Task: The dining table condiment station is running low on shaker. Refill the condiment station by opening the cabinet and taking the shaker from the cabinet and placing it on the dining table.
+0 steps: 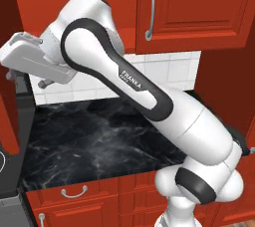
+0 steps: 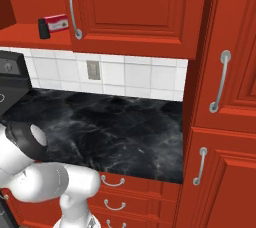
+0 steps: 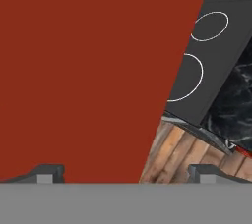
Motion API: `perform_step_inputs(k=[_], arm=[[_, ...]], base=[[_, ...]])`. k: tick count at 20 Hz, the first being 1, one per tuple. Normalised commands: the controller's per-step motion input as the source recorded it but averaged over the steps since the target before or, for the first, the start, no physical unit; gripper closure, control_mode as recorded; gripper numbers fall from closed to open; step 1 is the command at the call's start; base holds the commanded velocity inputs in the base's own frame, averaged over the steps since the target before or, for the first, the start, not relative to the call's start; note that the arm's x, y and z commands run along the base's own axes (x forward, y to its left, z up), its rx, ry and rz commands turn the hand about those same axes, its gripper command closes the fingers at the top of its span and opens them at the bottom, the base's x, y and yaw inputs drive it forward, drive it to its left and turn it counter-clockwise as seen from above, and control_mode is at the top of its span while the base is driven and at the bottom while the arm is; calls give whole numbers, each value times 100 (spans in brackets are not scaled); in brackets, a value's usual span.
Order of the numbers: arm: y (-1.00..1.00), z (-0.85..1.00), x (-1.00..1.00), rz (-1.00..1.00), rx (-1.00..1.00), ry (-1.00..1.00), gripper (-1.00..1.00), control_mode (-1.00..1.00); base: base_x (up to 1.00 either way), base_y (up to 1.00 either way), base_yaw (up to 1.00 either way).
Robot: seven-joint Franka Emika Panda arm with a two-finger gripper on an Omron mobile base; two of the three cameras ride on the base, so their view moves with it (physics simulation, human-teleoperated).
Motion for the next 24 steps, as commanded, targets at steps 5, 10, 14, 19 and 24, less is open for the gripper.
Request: perform_step_inputs(k=[5,10,14,19,24], arm=[[-14,0,-16,-3,0,-18,-100,-100],[-85,-8,-42,-13,0,-18,-100,-100],[-100,-23,-34,-14,0,-16,-100,-100],[-100,-13,-15,-12,0,-14,-100,-100],[-82,0,0,-7,0,-20,-100,-100]], base=[[0,0,0],[0,0,0],[0,0,0],[0,0,0],[0,0,0]])
